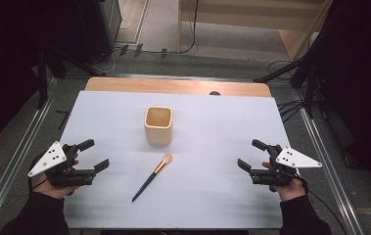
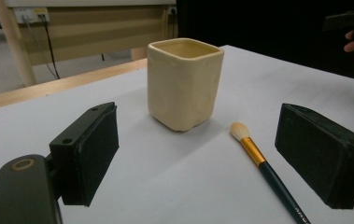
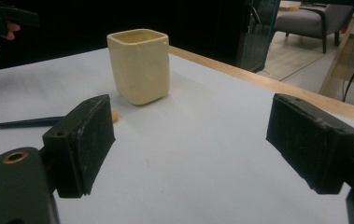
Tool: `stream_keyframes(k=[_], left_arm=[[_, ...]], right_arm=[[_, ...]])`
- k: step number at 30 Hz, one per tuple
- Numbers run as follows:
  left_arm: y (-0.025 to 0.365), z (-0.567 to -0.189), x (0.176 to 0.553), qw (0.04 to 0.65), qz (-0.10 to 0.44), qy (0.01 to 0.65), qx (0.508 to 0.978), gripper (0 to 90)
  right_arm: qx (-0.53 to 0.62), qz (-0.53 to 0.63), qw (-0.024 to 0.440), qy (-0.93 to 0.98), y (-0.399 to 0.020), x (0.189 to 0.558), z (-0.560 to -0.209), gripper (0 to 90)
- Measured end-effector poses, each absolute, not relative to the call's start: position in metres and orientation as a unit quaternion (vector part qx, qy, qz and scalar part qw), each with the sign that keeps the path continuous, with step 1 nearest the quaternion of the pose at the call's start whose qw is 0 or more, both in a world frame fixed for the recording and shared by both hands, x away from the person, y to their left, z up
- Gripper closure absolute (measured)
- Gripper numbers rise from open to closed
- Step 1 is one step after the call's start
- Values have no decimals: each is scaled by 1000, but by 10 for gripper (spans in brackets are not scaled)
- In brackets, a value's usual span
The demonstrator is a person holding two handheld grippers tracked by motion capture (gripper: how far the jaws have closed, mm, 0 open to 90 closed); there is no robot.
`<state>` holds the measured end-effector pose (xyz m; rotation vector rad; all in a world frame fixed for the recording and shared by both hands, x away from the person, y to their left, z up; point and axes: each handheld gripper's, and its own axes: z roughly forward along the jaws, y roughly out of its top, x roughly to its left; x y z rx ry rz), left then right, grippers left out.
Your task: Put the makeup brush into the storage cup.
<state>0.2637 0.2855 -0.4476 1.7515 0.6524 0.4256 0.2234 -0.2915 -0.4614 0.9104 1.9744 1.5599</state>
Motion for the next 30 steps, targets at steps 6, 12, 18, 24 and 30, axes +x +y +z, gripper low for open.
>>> stream_keyframes(k=[6, 12, 18, 24, 30], left_arm=[[274, -448, 265, 576, 169, 279, 750, 139], [264, -447, 266, 576, 173, 273, 751, 137], [254, -447, 267, 579, 167, 269, 751, 134], [242, -449, 268, 574, 158, 262, 759, 135], [229, -451, 268, 570, 147, 258, 766, 135]], right_arm=[[331, 568, 231, 717, -292, 223, -461, 159], [331, 567, 232, 718, -292, 223, -461, 159], [331, 567, 232, 718, -292, 223, -461, 159], [332, 567, 232, 717, -292, 223, -461, 159], [331, 568, 232, 717, -292, 223, -461, 159]])
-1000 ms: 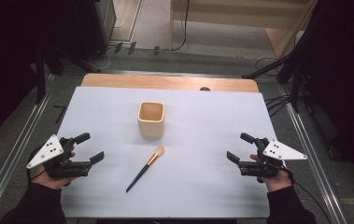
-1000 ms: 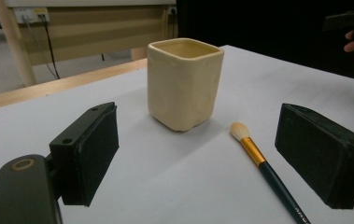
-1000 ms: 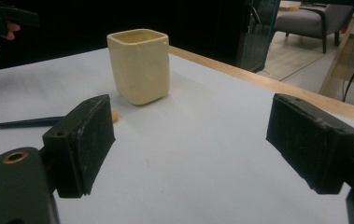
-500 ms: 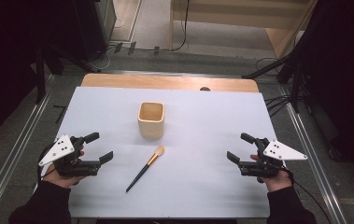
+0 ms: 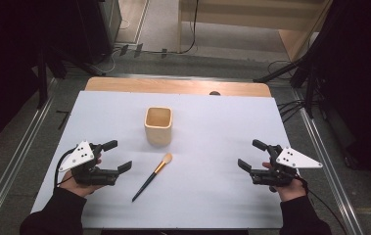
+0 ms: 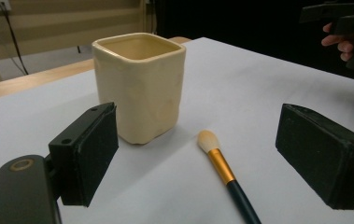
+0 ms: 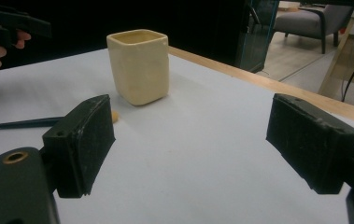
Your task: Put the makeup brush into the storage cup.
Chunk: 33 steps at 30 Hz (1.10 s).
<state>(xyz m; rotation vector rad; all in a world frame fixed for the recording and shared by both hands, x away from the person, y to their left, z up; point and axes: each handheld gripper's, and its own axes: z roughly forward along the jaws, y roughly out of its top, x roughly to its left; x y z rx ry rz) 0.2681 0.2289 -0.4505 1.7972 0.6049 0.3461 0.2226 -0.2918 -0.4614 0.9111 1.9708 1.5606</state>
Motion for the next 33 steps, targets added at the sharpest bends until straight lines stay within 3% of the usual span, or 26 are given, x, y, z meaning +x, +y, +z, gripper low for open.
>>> stream_keyframes(k=[33], left_arm=[[156, -457, 272, 553, 128, 239, 788, 141]], right_arm=[[330, 572, 233, 714, -292, 221, -460, 159]])
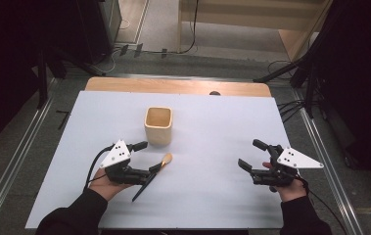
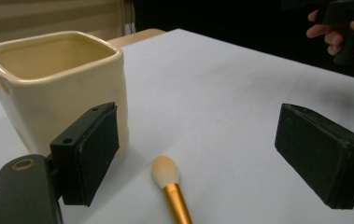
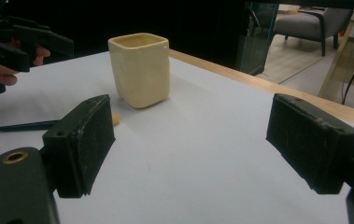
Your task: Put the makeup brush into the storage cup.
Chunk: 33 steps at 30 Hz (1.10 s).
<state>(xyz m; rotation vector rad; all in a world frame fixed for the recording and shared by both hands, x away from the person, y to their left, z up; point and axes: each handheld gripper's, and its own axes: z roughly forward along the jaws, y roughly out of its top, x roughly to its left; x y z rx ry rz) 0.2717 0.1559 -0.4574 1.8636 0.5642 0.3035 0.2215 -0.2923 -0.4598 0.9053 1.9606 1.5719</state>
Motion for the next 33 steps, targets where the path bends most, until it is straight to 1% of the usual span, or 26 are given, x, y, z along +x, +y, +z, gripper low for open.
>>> stream_keyframes(k=[2, 3, 4, 5, 6, 7, 8, 9, 10, 11, 12, 13, 14, 15, 16, 17, 18, 19, 23, 25, 28, 29, 30, 33], left_arm=[[153, -457, 272, 535, 127, 251, 796, 141], [151, -456, 273, 513, 130, 261, 808, 141], [151, -456, 273, 513, 130, 261, 808, 141], [149, -455, 273, 491, 128, 269, 819, 141], [149, -455, 273, 491, 128, 269, 819, 142], [146, -453, 273, 475, 122, 276, 827, 143], [146, -453, 273, 475, 122, 276, 827, 143], [142, -452, 273, 455, 114, 282, 837, 144], [142, -452, 273, 455, 114, 282, 837, 147], [139, -451, 273, 428, 100, 290, 850, 154], [139, -451, 273, 428, 100, 290, 850, 161], [135, -450, 275, 398, 82, 300, 863, 161], [135, -450, 275, 398, 82, 300, 863, 164], [131, -449, 276, 369, 68, 310, 874, 172], [131, -449, 276, 369, 68, 310, 874, 178], [128, -448, 277, 341, 66, 315, 883, 181], [128, -448, 277, 341, 66, 315, 883, 182], [126, -447, 279, 319, 62, 318, 891, 183], [122, -446, 284, 275, 58, 325, 903, 216], [120, -445, 287, 267, 47, 329, 905, 255], [119, -445, 289, 251, 44, 333, 908, 281], [116, -445, 291, 232, 40, 334, 913, 283], [116, -445, 291, 232, 40, 334, 913, 285], [112, -447, 293, 208, 23, 339, 917, 285]], right_arm=[[330, 572, 233, 714, -292, 221, -460, 159], [330, 572, 233, 714, -292, 221, -460, 159], [330, 572, 233, 714, -292, 221, -460, 159], [330, 572, 233, 714, -292, 221, -460, 159], [330, 572, 233, 714, -292, 221, -460, 159], [329, 571, 233, 715, -292, 221, -460, 159], [329, 571, 233, 715, -292, 221, -460, 159], [329, 570, 233, 715, -292, 221, -460, 159], [329, 570, 233, 715, -292, 221, -460, 159], [330, 571, 233, 715, -292, 221, -460, 159], [330, 571, 233, 715, -292, 221, -460, 159], [330, 571, 233, 715, -292, 221, -460, 159], [330, 571, 233, 715, -292, 221, -460, 159], [330, 571, 233, 715, -293, 221, -460, 159], [330, 571, 233, 715, -293, 221, -460, 159], [329, 571, 233, 715, -293, 221, -460, 159], [329, 571, 233, 715, -293, 221, -460, 159], [329, 571, 232, 715, -292, 221, -460, 159], [329, 571, 232, 716, -292, 221, -460, 159], [329, 570, 232, 716, -292, 221, -460, 159], [328, 568, 233, 718, -292, 221, -460, 159], [330, 567, 231, 719, -292, 221, -460, 159], [330, 567, 231, 719, -292, 221, -460, 159], [332, 564, 230, 721, -292, 221, -460, 159]])
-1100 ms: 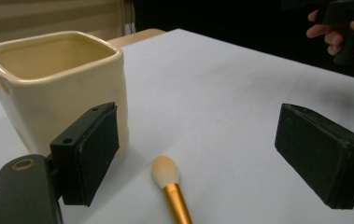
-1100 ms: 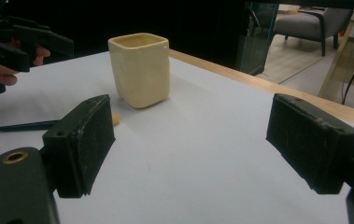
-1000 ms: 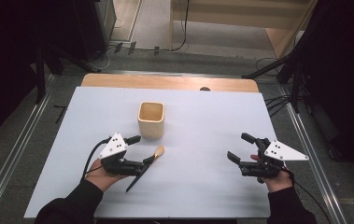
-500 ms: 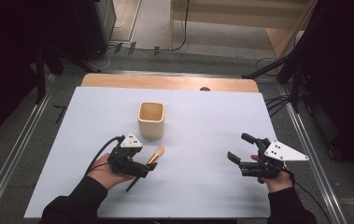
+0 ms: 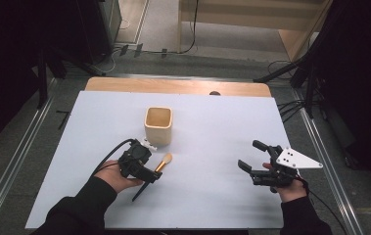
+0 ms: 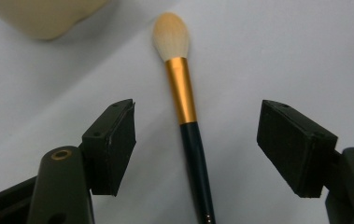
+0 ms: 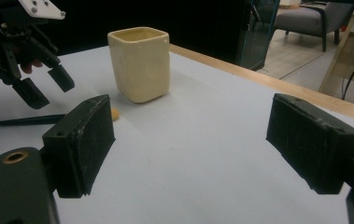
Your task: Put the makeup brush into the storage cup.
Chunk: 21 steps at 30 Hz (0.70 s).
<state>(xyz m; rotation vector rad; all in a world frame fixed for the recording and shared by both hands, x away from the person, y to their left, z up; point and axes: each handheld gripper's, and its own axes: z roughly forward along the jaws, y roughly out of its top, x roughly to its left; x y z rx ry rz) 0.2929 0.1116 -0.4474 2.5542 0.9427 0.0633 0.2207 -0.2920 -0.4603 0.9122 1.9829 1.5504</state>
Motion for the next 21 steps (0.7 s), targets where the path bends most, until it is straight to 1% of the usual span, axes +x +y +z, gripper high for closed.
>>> stream_keyframes(k=[1, 3, 4, 5, 10, 13, 18, 21], left_arm=[[112, -447, 293, 208, 23, 339, 917, 287], [108, -450, 294, 184, 12, 342, 921, 278], [107, -452, 294, 177, 8, 341, 923, 236], [106, -453, 294, 171, 4, 339, 925, 232], [100, -457, 298, 143, 6, 341, 929, 239], [98, -458, 299, 138, 9, 342, 930, 238], [94, -463, 301, 123, 12, 334, 934, 204], [91, -467, 302, 114, 15, 332, 936, 215]], right_arm=[[332, 564, 230, 721, -292, 221, -460, 159], [332, 563, 230, 721, -292, 221, -460, 159], [333, 562, 230, 722, -292, 221, -460, 159], [333, 561, 230, 722, -292, 221, -461, 159], [333, 559, 229, 724, -292, 221, -461, 159], [333, 559, 229, 724, -292, 221, -461, 159], [336, 557, 229, 724, -292, 221, -461, 159], [336, 557, 229, 724, -292, 221, -461, 159]])
